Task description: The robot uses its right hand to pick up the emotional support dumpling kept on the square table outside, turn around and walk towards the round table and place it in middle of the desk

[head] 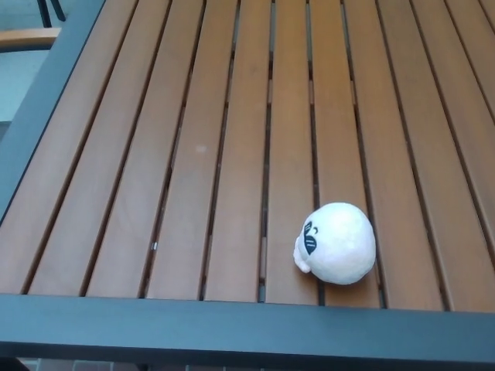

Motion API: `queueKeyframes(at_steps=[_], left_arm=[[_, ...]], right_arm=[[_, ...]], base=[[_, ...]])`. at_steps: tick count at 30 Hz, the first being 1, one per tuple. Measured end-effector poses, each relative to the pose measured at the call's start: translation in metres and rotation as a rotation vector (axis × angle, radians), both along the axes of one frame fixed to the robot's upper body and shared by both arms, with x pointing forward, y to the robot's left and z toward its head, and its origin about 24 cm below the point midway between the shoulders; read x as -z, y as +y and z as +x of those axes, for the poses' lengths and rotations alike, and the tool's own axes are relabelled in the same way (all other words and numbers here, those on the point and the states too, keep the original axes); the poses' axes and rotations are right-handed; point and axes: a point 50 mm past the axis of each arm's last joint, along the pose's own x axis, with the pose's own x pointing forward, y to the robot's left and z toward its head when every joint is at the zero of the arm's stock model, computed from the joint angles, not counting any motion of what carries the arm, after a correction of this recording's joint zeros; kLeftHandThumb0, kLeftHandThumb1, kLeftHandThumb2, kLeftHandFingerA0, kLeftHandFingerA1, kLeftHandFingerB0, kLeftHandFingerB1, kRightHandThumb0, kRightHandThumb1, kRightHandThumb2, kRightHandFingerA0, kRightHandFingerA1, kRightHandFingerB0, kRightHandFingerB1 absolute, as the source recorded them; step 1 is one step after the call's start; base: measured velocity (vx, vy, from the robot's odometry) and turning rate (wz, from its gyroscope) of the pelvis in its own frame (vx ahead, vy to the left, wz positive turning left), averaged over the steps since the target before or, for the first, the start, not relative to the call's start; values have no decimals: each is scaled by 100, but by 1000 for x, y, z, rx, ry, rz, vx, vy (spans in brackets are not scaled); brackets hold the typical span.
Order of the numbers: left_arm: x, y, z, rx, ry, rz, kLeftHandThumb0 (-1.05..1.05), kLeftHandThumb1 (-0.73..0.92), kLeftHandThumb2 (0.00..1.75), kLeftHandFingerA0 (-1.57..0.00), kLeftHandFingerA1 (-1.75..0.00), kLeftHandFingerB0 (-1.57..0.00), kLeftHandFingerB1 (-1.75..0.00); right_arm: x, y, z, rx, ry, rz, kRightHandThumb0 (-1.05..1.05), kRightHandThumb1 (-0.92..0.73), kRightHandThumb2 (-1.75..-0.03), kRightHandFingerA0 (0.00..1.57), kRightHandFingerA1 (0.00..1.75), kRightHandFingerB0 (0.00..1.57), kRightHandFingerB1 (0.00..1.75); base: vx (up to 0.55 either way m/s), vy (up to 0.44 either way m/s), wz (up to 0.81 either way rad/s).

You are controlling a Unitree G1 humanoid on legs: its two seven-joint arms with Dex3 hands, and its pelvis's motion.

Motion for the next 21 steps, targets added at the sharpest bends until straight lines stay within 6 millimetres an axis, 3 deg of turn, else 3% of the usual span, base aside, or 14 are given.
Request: queueKeyframes(at_steps=[7, 12, 13, 17, 18, 21], left_arm=[[-8, 6, 4, -54, -57, 4, -8, 70, 61, -83, -63, -78, -58], [-6, 7, 4, -81, -59, -4, -8, 71, 61, -83, -61, -79, -57], [-6, 7, 4, -83, -59, -4, -7, 72, 61, -80, -60, -81, -55], [-6, 8, 4, -88, -54, -2, -5, 74, 60, -79, -61, -81, -56], [-6, 8, 4, -89, -54, -2, 1, 71, 68, -87, -65, -80, -59], [-4, 11, -2, -91, -35, 13, 1, 71, 68, -87, -65, -80, -59]], right_arm=[[-8, -5, -2, -6, -80, -25, 4, -68, -65, 76, 47, 42, 40], [-12, -6, 3, -15, -110, -35, -1, -69, -63, 75, 45, 41, 38], [-12, -6, 3, -16, -114, -36, -13, -63, -58, 73, 45, 43, 38], [-15, -7, 7, -21, -136, -39, -10, -64, -58, 73, 45, 43, 38], [-15, -7, 7, -22, -137, -40, 6, -72, -75, 88, 56, 62, 51], [-16, -9, 4, -27, -123, -54, 6, -72, -75, 88, 56, 62, 51]], base=[[0, 0, 0], [0, 0, 0], [0, 0, 0], [0, 0, 0], [0, 0, 0], [0, 0, 0]])
